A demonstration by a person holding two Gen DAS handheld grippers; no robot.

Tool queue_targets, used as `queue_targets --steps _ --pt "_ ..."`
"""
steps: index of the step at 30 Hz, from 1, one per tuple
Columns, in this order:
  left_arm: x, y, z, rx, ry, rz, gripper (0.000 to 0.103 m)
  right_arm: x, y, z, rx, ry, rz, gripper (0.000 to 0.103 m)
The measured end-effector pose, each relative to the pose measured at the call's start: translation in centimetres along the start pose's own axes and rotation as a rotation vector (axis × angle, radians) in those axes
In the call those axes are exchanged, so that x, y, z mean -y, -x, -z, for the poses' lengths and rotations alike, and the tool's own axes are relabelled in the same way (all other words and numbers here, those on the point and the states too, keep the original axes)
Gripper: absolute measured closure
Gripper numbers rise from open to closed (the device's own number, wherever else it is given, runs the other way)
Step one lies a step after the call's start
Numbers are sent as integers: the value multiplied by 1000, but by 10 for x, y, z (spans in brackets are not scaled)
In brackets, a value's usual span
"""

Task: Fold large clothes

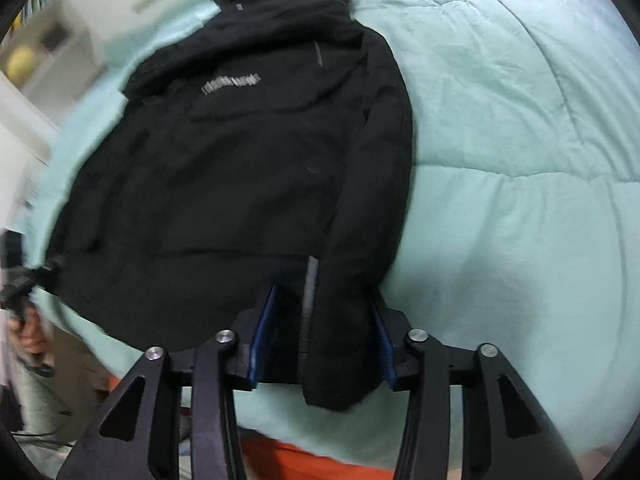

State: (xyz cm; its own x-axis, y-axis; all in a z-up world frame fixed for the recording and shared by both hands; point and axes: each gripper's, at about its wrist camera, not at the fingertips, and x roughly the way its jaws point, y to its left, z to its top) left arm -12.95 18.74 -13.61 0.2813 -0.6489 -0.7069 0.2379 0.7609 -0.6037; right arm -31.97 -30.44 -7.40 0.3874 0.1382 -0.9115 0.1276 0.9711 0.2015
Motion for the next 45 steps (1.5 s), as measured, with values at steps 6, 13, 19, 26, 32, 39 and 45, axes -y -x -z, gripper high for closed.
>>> queue_targets --steps 6,13,19,26,32,39,45 --pt "8 5 -11 46 -19 -1 88 3 9 -5 67 -41 -44 85" --pt "39 33 -39 161 -83 24 90 18 33 -24 154 -67 -71 87" --pt "48 29 -71 199 -104 40 90 36 35 -48 186 -121 -137 87" --pt "56 24 -89 169 -153 37 89 30 44 -56 167 -24 -94 87" --pt "53 49 -101 93 -220 -46 79 27 71 -51 133 101 84 47" --pt "87 30 -151 -76 -343 -91 79 38 92 -137 208 12 52 47" --pt "122 27 -133 -437 -579 -314 78 15 96 -232 150 24 -42 47"
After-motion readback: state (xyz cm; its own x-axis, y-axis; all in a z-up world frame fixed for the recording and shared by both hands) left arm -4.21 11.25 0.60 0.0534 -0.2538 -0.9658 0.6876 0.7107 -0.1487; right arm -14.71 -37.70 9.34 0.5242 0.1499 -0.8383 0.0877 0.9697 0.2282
